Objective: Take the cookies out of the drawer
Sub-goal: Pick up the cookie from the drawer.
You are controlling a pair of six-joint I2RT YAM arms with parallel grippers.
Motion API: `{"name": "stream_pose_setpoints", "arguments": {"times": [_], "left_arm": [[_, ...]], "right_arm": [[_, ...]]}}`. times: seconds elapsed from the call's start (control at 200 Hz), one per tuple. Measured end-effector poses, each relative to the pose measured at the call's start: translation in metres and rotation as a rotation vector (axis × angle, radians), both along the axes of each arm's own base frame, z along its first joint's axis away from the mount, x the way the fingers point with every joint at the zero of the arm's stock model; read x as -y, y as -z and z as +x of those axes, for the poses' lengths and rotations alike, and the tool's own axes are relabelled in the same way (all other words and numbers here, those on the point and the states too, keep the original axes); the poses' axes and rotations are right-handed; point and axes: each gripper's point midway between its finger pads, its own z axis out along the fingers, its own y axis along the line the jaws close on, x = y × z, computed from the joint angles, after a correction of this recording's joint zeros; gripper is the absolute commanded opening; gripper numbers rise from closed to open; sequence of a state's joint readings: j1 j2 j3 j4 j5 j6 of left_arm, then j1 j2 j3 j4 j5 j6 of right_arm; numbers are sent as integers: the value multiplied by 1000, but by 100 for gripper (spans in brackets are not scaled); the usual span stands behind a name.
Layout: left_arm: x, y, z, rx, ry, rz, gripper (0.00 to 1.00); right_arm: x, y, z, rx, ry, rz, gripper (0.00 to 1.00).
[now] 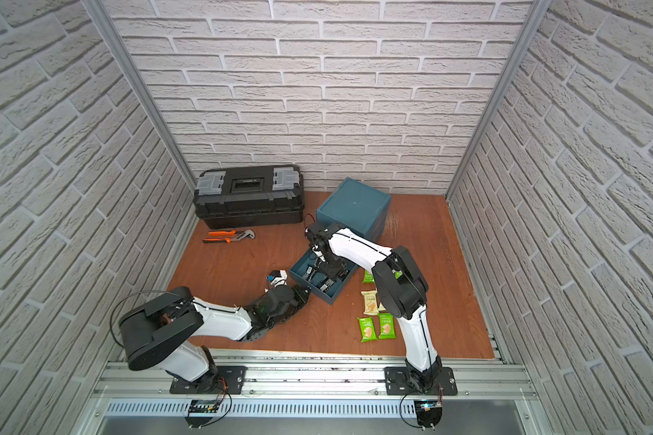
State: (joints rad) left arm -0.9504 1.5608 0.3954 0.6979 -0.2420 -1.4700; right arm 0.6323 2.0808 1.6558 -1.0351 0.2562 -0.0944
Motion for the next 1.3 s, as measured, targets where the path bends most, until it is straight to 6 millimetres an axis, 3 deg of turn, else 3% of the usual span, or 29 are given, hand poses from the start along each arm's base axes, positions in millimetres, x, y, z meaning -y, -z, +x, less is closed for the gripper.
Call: {"name": "stream_pose_setpoints", "arguments": {"times": [0.49, 1.045, 1.3], "left_arm": [[1, 1, 1, 1, 0, -3, 0], [2, 1, 1, 1, 2, -6, 0], [2, 1, 1, 2, 2, -7, 0]], "right_arm": [[4, 23, -1, -43, -14, -43, 58], [4, 27, 8, -38, 9, -8, 55], [-3, 29, 10, -48, 10, 26, 46]]}}
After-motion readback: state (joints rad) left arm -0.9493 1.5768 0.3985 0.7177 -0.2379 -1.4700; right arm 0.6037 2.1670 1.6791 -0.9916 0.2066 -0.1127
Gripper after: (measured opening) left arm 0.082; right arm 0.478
